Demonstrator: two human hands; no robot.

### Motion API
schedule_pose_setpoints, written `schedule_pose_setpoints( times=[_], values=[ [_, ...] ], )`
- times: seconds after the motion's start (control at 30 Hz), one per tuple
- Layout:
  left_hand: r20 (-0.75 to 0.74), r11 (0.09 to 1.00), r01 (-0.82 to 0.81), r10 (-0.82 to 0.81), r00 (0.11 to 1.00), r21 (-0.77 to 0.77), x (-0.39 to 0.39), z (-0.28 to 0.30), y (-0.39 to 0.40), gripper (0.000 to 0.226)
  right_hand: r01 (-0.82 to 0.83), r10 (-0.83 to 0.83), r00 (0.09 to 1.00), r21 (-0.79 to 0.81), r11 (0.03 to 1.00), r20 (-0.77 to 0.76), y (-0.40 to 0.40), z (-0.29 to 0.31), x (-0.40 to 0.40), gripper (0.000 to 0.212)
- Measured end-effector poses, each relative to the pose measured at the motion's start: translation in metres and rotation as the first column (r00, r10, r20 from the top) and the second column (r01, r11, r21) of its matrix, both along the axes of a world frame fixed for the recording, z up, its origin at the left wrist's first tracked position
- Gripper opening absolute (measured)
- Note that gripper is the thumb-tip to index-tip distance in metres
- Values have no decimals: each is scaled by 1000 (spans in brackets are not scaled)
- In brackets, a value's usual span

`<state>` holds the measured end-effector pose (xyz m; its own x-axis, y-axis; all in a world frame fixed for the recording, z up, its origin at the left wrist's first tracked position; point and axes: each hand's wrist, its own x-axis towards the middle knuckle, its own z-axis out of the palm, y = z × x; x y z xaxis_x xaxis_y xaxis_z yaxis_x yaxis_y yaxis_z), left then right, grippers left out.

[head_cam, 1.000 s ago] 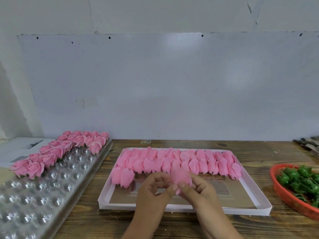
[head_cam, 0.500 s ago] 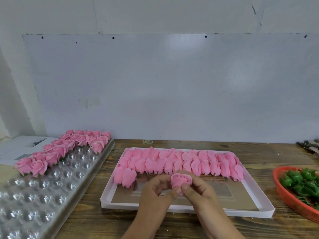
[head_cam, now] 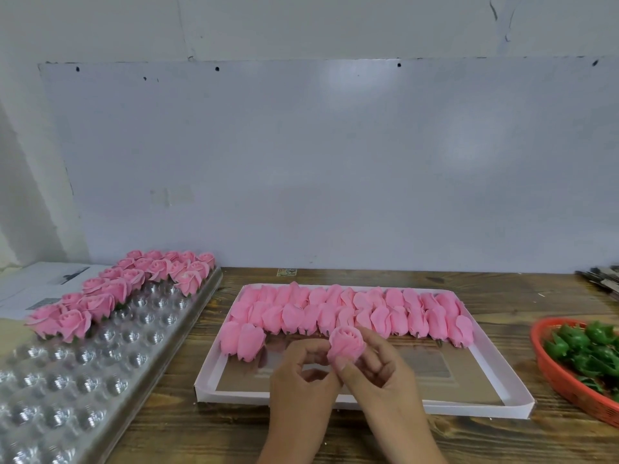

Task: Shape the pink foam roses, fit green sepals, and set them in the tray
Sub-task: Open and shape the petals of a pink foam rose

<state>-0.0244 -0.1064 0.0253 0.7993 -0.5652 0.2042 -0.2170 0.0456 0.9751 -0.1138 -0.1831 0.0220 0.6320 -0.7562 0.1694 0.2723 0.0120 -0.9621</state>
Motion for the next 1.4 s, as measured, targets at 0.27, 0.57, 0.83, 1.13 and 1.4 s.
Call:
schedule_pose_setpoints(
  times=[0.27, 0.57, 0.83, 1.13, 1.4],
  values=[
    [42, 998, 46, -45, 998, -32, -1, -5, 0, 35, 62, -62, 998, 39, 997, 2, 3, -4, 2, 61],
    [123, 986, 165, -164, 979, -2, -1, 0, -2, 30, 94, -96, 992, -21, 995, -80, -12, 6, -5, 41],
    [436, 987, 146, -157, 886, 59, 0, -9, -1, 61, -273, 173, 956, 502, 821, 237, -12, 20, -10, 43],
    [601, 995, 101, -82, 795, 3, 3, -11, 1, 39, -371, 204, 925, 642, 671, 321, -8, 20, -10, 33],
    [632, 992, 114, -123, 765, 54, 0, -12, 2, 37, -321, 178, 942, 606, 727, 286, -3, 18, -6, 37]
  ],
)
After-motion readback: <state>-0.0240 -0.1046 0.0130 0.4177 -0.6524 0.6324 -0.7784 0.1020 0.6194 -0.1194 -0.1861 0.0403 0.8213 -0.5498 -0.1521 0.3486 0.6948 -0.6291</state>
